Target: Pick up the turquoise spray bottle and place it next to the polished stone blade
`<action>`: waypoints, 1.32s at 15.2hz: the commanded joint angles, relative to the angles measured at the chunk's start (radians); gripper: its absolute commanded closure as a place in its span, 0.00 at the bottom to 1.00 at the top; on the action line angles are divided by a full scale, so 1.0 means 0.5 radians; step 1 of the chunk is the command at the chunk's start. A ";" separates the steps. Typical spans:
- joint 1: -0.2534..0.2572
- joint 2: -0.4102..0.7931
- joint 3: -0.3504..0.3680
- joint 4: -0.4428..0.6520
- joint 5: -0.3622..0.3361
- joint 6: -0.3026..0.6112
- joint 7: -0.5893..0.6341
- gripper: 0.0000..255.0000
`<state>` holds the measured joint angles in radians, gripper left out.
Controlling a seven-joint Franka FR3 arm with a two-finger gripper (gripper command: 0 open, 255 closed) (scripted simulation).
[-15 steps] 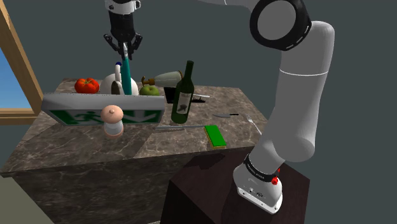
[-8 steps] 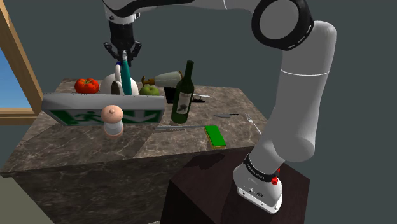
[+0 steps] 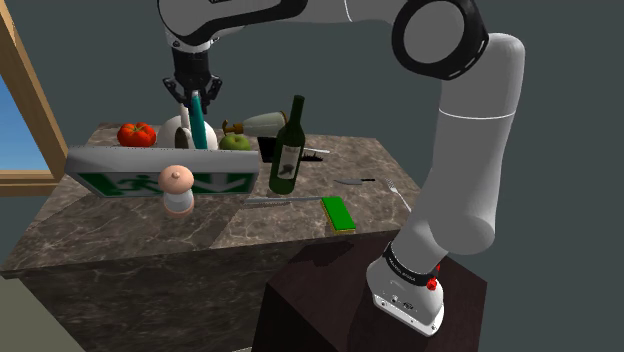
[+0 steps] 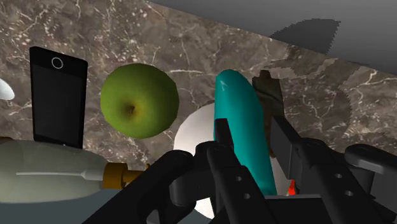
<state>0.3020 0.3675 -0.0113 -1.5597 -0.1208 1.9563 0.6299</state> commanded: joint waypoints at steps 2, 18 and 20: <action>-0.011 0.030 -0.008 -0.014 -0.002 0.005 -0.004 1.00; 0.003 -0.012 0.001 0.178 0.003 -0.230 -0.011 0.00; 0.003 -0.012 0.001 0.178 0.003 -0.230 -0.011 0.00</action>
<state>0.3032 0.3614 -0.0108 -1.4716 -0.1193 1.8425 0.6245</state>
